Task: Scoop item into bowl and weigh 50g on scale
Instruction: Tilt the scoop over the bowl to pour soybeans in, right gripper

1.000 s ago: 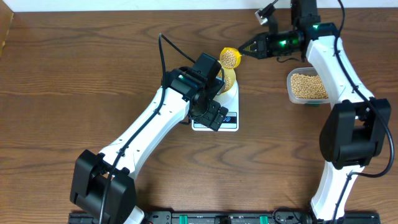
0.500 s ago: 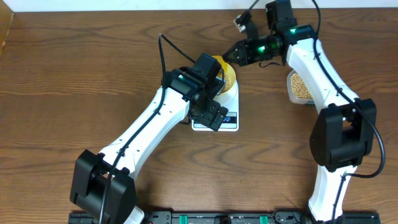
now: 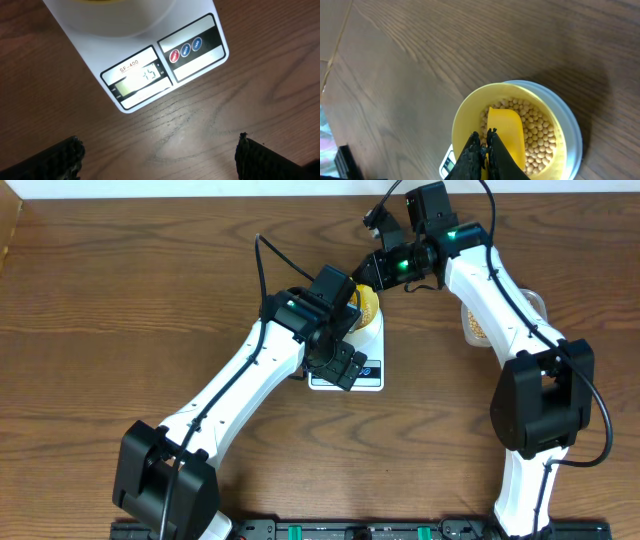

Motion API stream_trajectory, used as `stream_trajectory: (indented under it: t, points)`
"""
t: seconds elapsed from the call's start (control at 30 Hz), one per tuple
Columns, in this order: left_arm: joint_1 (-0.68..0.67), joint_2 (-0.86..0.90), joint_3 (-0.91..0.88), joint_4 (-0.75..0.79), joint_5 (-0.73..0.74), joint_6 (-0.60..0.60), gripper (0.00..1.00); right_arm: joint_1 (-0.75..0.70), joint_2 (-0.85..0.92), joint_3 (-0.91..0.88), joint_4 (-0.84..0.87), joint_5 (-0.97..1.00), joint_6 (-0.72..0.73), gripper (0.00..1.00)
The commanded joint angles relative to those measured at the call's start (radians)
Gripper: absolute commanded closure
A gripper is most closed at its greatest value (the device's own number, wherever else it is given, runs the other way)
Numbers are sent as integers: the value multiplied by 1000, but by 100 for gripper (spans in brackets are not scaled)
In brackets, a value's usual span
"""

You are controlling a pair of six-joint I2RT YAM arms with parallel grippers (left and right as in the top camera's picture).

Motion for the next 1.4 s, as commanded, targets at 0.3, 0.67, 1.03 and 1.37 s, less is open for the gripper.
stream_trajectory:
  t: [0.3, 0.67, 1.03, 1.37]
  points:
    - [3, 8, -4, -2, -13, -5, 2, 20, 9, 9, 13, 81, -12, 99]
    - [3, 8, -4, -2, -13, -4, 2, 30, 9, 8, 35, 81, -12, 99]
    - [3, 8, -4, -2, -13, -5, 2, 30, 9, 9, 38, 81, -12, 99]
    - [3, 8, -4, -2, -13, -5, 2, 29, 9, 9, 47, 81, -12, 96]
